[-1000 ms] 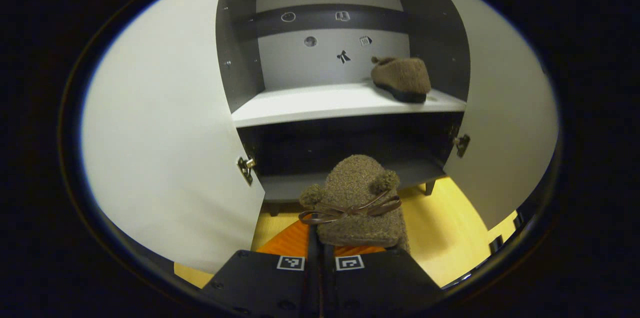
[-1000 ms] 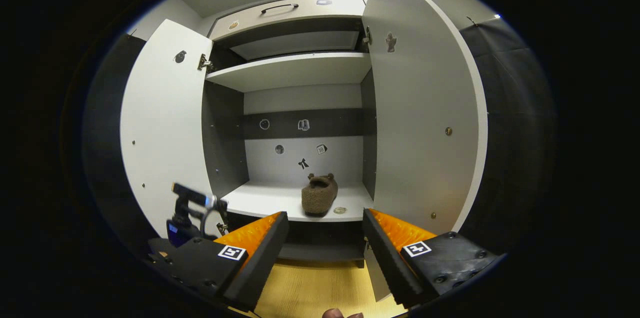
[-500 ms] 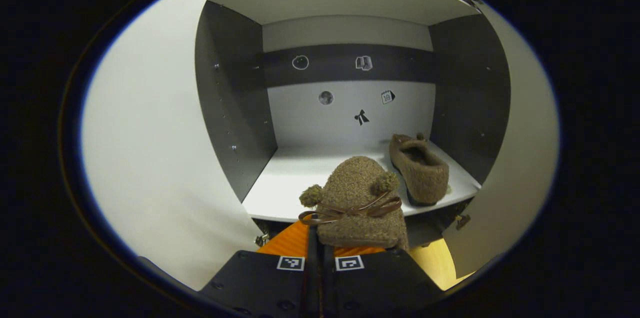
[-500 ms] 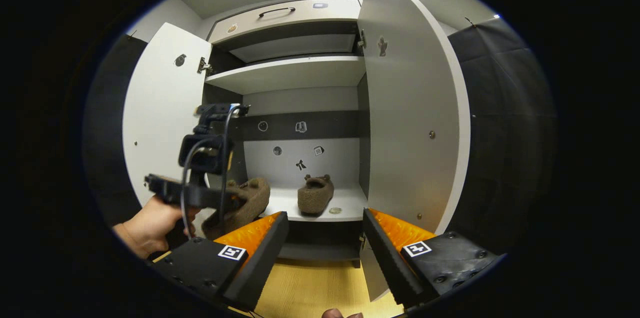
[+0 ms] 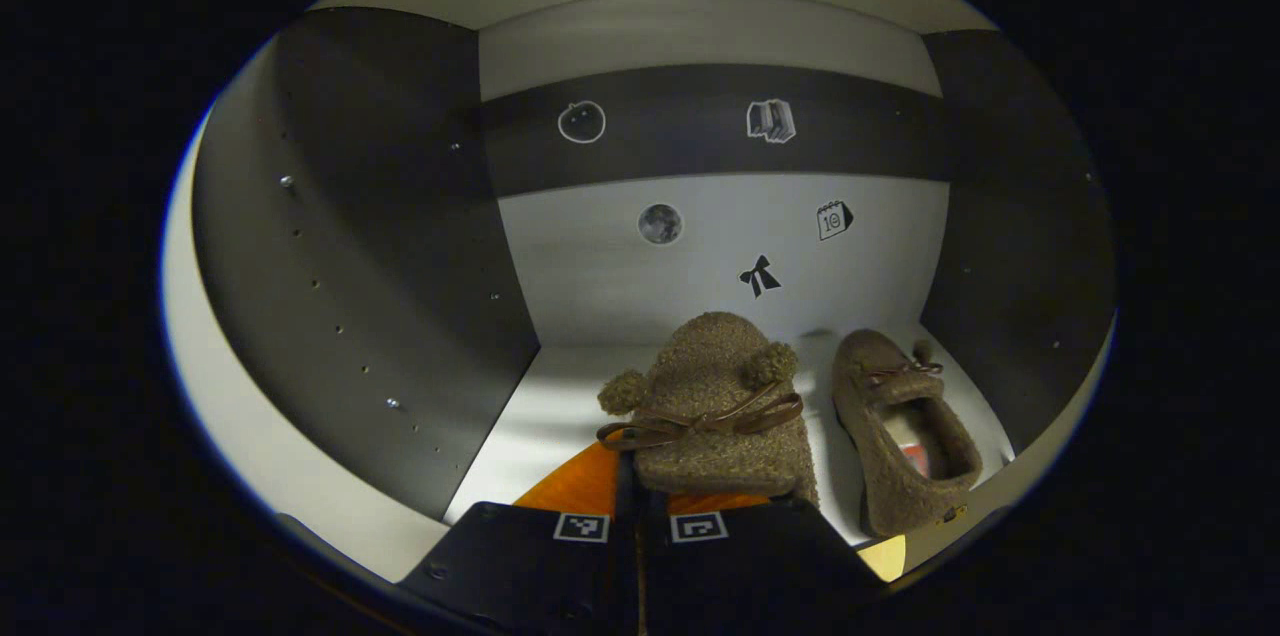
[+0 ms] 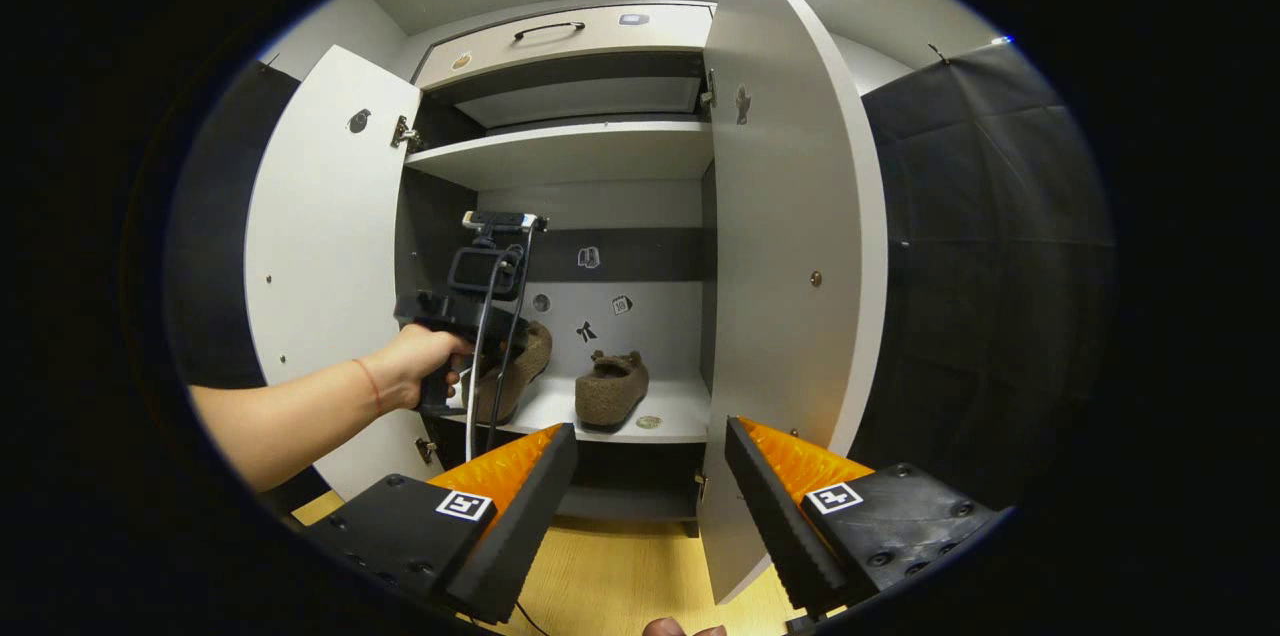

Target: Grab one shoe with the right hand and put it into the shoe cabinet, grab the other shoe with the left hand and put it into the shoe cabinet; then close the right door with the right hand and the left door with the left hand.

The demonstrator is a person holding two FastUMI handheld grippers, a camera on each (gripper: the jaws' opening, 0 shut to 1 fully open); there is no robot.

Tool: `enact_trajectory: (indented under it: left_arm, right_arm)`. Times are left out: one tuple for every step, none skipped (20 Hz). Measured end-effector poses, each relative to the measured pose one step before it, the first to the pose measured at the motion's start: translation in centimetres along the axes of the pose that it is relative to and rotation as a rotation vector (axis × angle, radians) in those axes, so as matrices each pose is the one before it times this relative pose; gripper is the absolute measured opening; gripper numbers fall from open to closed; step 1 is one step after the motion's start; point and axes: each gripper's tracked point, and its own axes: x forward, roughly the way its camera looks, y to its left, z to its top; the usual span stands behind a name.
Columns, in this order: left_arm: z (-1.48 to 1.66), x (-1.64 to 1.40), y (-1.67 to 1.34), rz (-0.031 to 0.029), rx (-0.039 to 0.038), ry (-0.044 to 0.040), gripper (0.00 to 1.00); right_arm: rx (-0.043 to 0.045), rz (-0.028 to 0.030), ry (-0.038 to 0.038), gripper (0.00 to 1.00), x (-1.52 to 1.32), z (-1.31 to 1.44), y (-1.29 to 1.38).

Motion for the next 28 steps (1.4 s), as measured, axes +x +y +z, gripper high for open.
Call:
enact_trajectory:
  left_arm:
    - [-0.067, 0.987, 0.05, 0.00771, 0.00948, 0.01603, 0.08]
    - [0.103, 1.12, -0.085, 0.005, 0.01476, 0.01387, 0.08]
    - [-0.026, 1.12, -0.08, 0.00565, 0.00886, 0.01637, 0.08]
    - [-0.013, 0.905, -0.306, -0.00663, 0.00444, 0.01387, 0.08]
    - [-0.011, 0.638, -0.417, -0.01263, 0.00563, 0.01293, 0.08]
    - [0.004, 0.639, -0.333, -0.00882, 0.00714, 0.01083, 0.08]
    - [-0.077, 0.503, -0.071, 0.00134, 0.00817, 0.0075, 0.08]
    - [-0.049, 0.492, -0.089, 0.00662, 0.01087, 0.00822, 0.08]
    - [-0.112, 0.314, -0.094, -0.00044, 0.00646, 0.00415, 0.08]
    - [-0.109, 0.416, -0.298, -0.00594, 0.00333, 0.00586, 0.08]
    - [-0.071, 0.115, -0.122, -0.00461, 0.00351, 0.0032, 0.08]
    - [-0.025, 0.137, -0.089, -0.00477, 0.0023, 0.00154, 0.1]
    - [0.101, -0.211, -0.094, -0.00196, -0.00002, -0.00041, 0.15]
    - [0.235, -0.352, 0.29, 0.01099, 0.00776, -0.00719, 0.21]
    - [0.108, -0.415, -0.169, -0.01323, 0.00134, -0.00573, 0.21]
    - [0.075, -0.487, -0.031, -0.00878, 0.00426, -0.00626, 0.31]
    - [0.147, -0.53, 0.165, -0.00187, 0.00846, -0.00867, 0.32]
    - [0.162, -0.688, 0.145, -0.00004, 0.00799, -0.01362, 0.46]
    - [0.048, -0.902, 0.204, -0.00123, 0.00299, -0.01424, 0.53]
    - [0.19, -1.029, 0.076, -0.00635, -0.0022, -0.02467, 0.6]
    - [0.264, -1.14, 0.16, -0.00431, -0.00206, -0.03077, 0.65]
    - [0.587, -1.323, 0.27, 0.00116, 0.0041, -0.04552, 0.78]
    - [0.894, -1.526, 0.396, 0.00629, 0.014, -0.04961, 0.77]
    - [0.944, -1.657, 0.37, 0.00759, 0.01598, -0.04878, 0.9]
    - [1.087, -1.73, 0.306, 0.00725, 0.01059, -0.05094, 0.96]
    - [1.084, -1.445, 0.019, -0.00391, 0.00212, -0.04739, 0.98]
    - [0.887, -1.54, -0.18, -0.00876, -0.00737, -0.03975, 0.96]
    - [0.762, -1.523, -0.226, -0.01275, -0.01425, -0.03281, 0.96]
  right_arm:
    - [-0.0028, -0.00264, -0.00153, 0.98, -0.122, -0.002, -0.121]
    - [-0.00432, -0.00411, -0.00181, 0.98, -0.039, -0.031, -0.207]
    - [-0.00268, -0.0033, 0.00097, 0.98, -0.082, -0.033, -0.247]
    - [-0.00036, -0.00302, 0.00313, 0.98, -0.009, -0.158, -0.236]
    - [0.00052, -0.00407, 0.00357, 0.98, -0.069, -0.124, -0.166]
    - [-0.00065, -0.00404, 0.00253, 0.98, 0.028, -0.061, -0.227]
    - [-0.00405, -0.00629, 0.00087, 0.98, 0.023, -0.088, -0.257]
    - [-0.00539, -0.00647, -0.00198, 0.98, 0.033, 0.017, -0.313]
    - [-0.0031, -0.00687, -0.00361, 0.98, 0.022, 0.041, -0.281]
    - [-0.00123, -0.00368, -0.00173, 0.98, -0.019, 0.067, -0.199]
    - [0.0009, -0.00378, -0.00162, 0.98, -0.033, 0.035, -0.175]
    - [0.00402, 0.00242, -0.00033, 0.97, -0.002, 0.027, -0.073]
    - [0.00306, 0.00117, -0.00118, 0.96, -0.095, 0.039, 0.039]
    - [-0.00166, -0.00037, -0.00199, 0.96, -0.052, 0.048, -0.02]
    - [-0.00537, 0.00108, -0.00187, 0.96, -0.056, -0.034, 0.03]
    - [-0.0019, 0.00128, -0.00057, 0.96, -0.138, -0.046, -0.009]
    - [0.00493, 0.00222, 0.00165, 0.96, -0.105, -0.002, 0.095]
    - [0.00741, 0.00301, 0.00106, 0.96, -0.129, 0.017, 0.113]
    - [0.00586, 0.00184, 0.00065, 0.96, -0.137, 0.04, 0.065]
    - [0.00187, 0.00242, -0.00046, 0.96, -0.187, 0.063, 0.023]
    - [0.00118, 0.00013, -0.00116, 0.96, -0.177, 0.123, -0.034]
    - [0.00326, 0.00031, 0.00061, 0.96, -0.244, 0.001, -0.087]
    - [0.00327, -0.00121, 0.00173, 0.96, -0.189, -0.013, -0.154]
    - [0.00418, -0.00318, 0.00424, 0.96, -0.186, -0.05, -0.174]
    - [0.00258, -0.00254, 0.00447, 0.96, -0.307, -0.08, -0.256]
    - [0.00292, -0.0036, 0.00024, 0.96, -0.242, 0.037, -0.31]
    - [0.00226, -0.00541, 0.00084, 0.96, -0.266, 0.143, -0.33]
    - [-0.00238, -0.00352, -0.00085, 0.96, -0.282, 0.123, -0.386]
